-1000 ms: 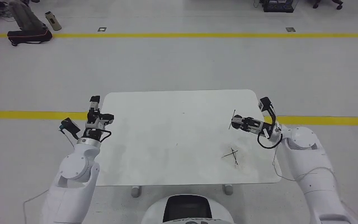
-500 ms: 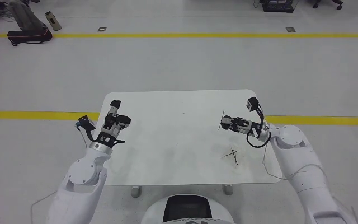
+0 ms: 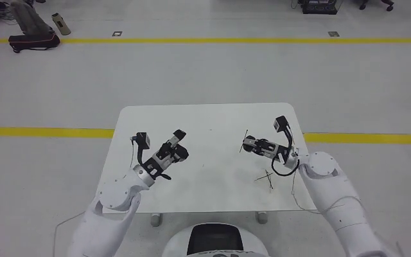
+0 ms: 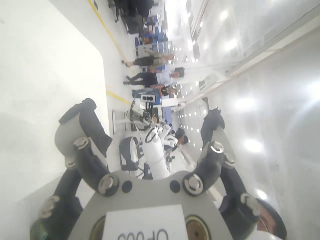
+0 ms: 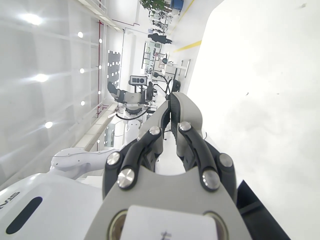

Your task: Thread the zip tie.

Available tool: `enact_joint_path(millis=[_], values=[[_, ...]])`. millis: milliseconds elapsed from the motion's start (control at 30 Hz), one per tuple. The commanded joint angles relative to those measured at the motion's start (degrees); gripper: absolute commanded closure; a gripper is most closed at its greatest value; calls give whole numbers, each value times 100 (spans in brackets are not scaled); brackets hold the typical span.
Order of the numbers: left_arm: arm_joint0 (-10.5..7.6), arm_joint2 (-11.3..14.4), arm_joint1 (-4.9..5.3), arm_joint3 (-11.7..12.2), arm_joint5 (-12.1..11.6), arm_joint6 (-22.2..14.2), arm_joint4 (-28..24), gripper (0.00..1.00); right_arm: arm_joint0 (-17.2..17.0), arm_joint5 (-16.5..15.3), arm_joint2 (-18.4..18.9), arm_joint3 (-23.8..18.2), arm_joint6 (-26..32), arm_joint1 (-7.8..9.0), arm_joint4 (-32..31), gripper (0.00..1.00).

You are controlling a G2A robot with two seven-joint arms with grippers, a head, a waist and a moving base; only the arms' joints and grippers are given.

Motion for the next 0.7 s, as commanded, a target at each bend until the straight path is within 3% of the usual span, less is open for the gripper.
enact_joint_path(millis=[0,333,433,500,667], values=[[-75,146,-9,45,10,0,91,0,-28,3,-25,-30,26,-5,33,100],[-76,155,-10,47,11,5,78,0,-46,3,-26,-58,-70,-11,50,100],[-133,295,-21,42,24,-152,-128,0,-232,3,-94,-397,-391,-58,214,100],[-221,467,-42,51,159,-116,-209,0,-406,3,-75,-663,-595,-102,362,100],[-599,1052,-130,207,333,15,-241,0,-780,3,56,-1082,-831,-219,339,100]])
